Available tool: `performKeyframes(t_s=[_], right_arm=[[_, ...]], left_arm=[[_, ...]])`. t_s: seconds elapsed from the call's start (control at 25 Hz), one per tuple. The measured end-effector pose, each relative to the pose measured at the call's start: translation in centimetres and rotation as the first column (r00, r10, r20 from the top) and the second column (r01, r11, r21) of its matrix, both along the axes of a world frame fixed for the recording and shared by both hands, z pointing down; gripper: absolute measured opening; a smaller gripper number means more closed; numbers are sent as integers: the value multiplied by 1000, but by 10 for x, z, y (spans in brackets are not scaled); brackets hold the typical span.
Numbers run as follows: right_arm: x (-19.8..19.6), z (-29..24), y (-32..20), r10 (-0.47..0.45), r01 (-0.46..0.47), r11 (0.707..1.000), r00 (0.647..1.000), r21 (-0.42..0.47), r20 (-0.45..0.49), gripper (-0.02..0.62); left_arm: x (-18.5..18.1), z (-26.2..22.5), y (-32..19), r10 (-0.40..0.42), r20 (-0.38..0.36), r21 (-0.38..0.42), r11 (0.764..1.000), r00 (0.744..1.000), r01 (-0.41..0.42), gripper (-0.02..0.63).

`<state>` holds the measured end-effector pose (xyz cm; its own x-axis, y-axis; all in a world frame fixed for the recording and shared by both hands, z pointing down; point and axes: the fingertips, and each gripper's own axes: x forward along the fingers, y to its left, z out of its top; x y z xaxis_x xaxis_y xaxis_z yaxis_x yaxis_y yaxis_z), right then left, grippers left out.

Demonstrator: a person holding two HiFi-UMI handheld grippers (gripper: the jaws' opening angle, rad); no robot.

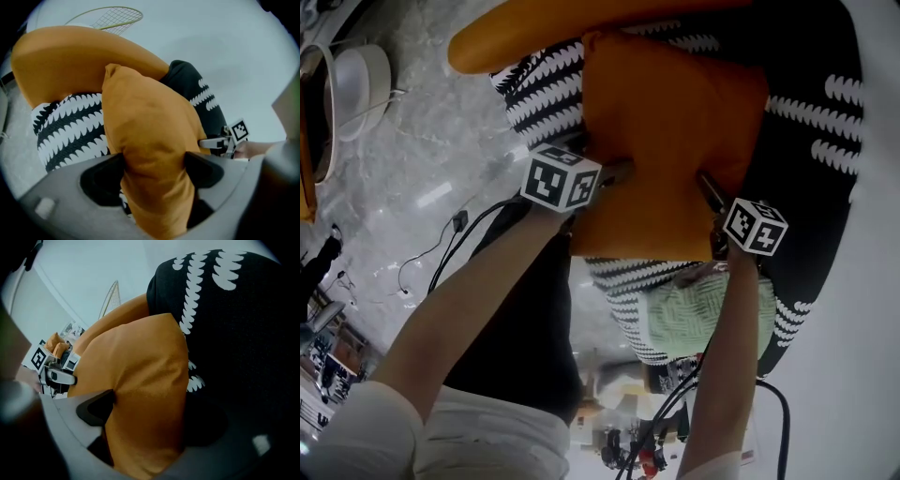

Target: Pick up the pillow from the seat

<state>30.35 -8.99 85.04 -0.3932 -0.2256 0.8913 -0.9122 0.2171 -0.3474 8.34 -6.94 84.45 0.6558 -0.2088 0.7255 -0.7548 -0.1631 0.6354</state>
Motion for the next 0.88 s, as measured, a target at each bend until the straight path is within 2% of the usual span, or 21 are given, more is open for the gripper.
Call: performKeyframes(t_s=[0.08,0.16,0.28,0.36,0.48,0.64,0.88], right_arm=[[-5,2,3,-15,15,1000,1000,7,-4,452],[-11,1,7,-41,41,999,999,15,-21,386],[-17,-11,10,-72,75,997,994,30,-83,317],[-19,-16,10,-76,80,996,992,39,-103,297],[-24,-22,10,-81,85,995,994,43,-78,252],[-28,-44,16,-83,85,995,995,42,-57,199],[-35,-60,28,-61,62,997,998,55,-30,178]], left_arm=[[1,1,2,7,-3,8,1000,1000,-7,387],[3,1,5,6,-4,17,1000,1000,-6,332],[8,-8,6,-7,1,22,1000,1000,7,264],[11,-13,6,3,-4,31,1000,1000,-3,231],[12,-20,7,44,-28,48,998,999,-42,189],[15,-40,12,70,-46,65,996,997,-67,153],[11,-59,24,90,-45,90,992,995,-86,141]])
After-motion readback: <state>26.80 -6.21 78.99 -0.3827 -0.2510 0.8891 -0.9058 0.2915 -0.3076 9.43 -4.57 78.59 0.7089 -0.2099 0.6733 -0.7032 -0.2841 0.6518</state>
